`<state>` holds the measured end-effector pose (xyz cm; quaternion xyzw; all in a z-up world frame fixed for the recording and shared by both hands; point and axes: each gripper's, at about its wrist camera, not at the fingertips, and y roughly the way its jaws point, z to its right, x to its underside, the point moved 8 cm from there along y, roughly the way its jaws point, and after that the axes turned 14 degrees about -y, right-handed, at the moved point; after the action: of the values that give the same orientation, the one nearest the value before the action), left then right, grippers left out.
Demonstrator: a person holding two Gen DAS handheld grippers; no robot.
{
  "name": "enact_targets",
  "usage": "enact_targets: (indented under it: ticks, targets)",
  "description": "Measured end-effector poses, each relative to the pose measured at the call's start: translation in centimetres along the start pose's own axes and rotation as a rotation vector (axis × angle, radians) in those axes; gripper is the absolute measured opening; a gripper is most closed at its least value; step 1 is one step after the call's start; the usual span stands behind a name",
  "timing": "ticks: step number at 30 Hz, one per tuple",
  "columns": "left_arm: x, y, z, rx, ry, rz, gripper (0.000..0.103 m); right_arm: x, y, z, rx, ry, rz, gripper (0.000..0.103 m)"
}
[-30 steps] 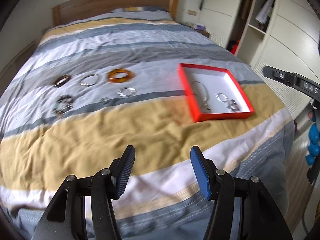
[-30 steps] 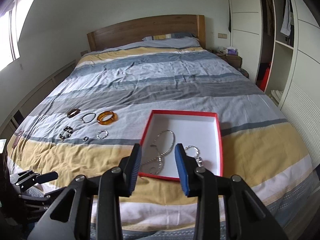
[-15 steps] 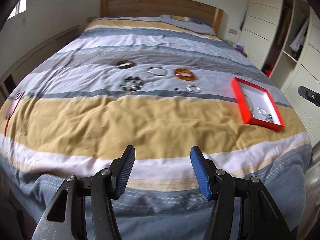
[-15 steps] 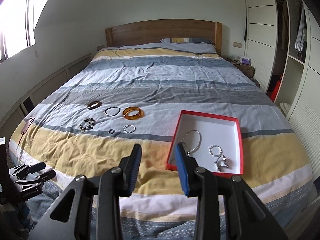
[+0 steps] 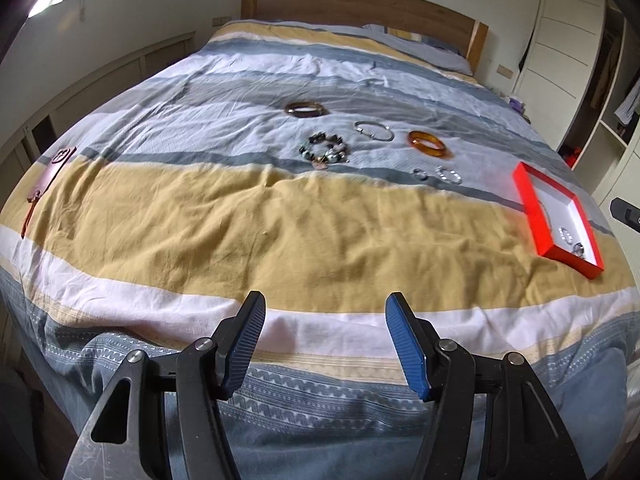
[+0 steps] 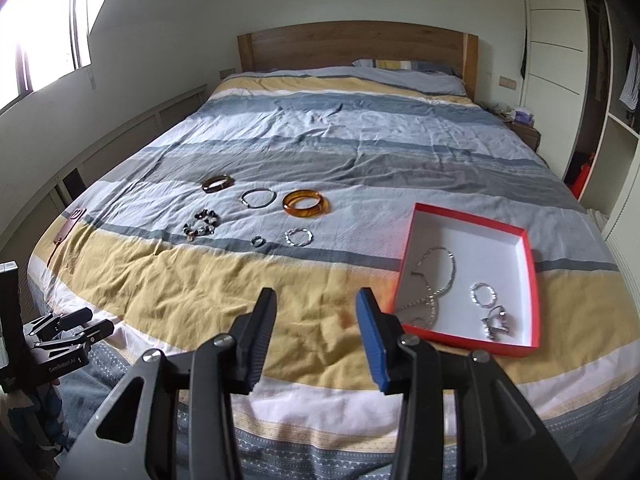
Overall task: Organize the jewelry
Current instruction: 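Withdraw both open tools from the box toward the remaining jewelry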
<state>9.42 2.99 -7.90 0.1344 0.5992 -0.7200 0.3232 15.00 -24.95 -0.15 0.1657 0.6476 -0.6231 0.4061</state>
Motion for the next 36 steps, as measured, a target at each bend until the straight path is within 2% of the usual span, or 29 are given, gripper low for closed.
enact_targets:
  ticks: [6,17,31,36]
  targets:
    - [-0.4,2.7,-0.7,-0.032,0.007,-0.025,0.062,0.4,4.2,-1.3,-0.070,0.007,-0.039,0.039]
    - [-2.6,7.1,-0.9,-0.010,-0.011,-0.061,0.062,-0.1,11.5,-3.8,-0.166,0.002,-0.082,0.039]
    - [-6.3,11.1,1.7,0.036,0.005,-0.067,0.062,-0.4,17.7,-1.7,-0.174,0.045,-0.115,0.039]
    - [-7.4,12.6,4.4,0.079,0.044,-0.070,0.062,-1.6,19.6,-0.9,-0.176,0.045,-0.107,0.039]
